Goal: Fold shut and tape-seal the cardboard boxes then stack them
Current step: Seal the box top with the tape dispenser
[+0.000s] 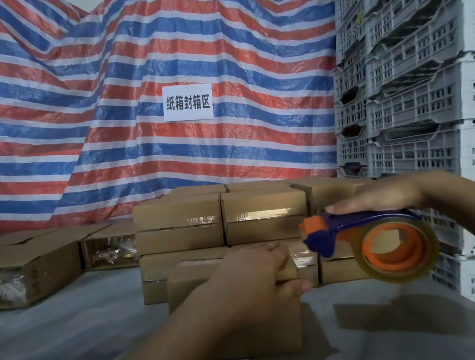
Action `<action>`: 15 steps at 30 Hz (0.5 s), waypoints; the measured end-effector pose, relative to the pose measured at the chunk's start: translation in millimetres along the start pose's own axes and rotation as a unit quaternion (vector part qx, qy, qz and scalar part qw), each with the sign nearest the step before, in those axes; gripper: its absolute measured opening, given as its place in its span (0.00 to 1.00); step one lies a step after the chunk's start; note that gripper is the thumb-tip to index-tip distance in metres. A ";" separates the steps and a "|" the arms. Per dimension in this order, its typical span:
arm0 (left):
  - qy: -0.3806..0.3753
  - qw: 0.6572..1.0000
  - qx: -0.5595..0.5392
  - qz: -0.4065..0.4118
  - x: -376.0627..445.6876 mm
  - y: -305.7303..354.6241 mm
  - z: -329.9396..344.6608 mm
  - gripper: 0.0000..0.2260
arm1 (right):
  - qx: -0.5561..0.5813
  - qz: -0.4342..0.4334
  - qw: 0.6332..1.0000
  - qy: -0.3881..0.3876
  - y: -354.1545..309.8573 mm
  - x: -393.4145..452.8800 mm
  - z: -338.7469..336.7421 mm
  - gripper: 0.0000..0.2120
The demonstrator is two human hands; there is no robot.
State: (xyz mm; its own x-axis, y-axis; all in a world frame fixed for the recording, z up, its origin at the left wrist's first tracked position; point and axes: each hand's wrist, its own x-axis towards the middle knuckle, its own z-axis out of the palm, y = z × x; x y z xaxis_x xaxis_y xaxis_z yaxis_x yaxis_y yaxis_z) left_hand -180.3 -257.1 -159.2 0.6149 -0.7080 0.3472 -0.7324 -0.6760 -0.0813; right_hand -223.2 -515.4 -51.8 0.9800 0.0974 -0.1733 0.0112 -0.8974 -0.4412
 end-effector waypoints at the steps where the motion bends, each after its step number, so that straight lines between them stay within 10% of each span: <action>1: -0.001 1.000 0.000 0.001 -0.7 -0.1 0.4 0.34 | 0.005 0.000 1.000 -0.007 -1.6 -6.6 -3.5 0.20; 12: 0.008 1.000 -0.010 0.008 -0.4 0.1 1.0 0.31 | -0.311 0.070 0.943 0.099 -57.5 6.0 18.6 0.22; 15: 0.008 1.000 -0.004 0.008 -2.7 0.6 -1.8 0.32 | -0.550 0.097 0.823 0.101 -60.3 12.8 43.5 0.19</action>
State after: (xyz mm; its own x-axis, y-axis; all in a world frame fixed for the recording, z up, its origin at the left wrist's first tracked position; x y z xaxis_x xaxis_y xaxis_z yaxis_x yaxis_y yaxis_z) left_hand -182.9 -255.2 -158.5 0.5980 -0.7161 0.3601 -0.7448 -0.6625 -0.0805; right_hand -220.0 -441.4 -65.7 0.9963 -0.0682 0.0516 -0.0853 -0.7454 0.6611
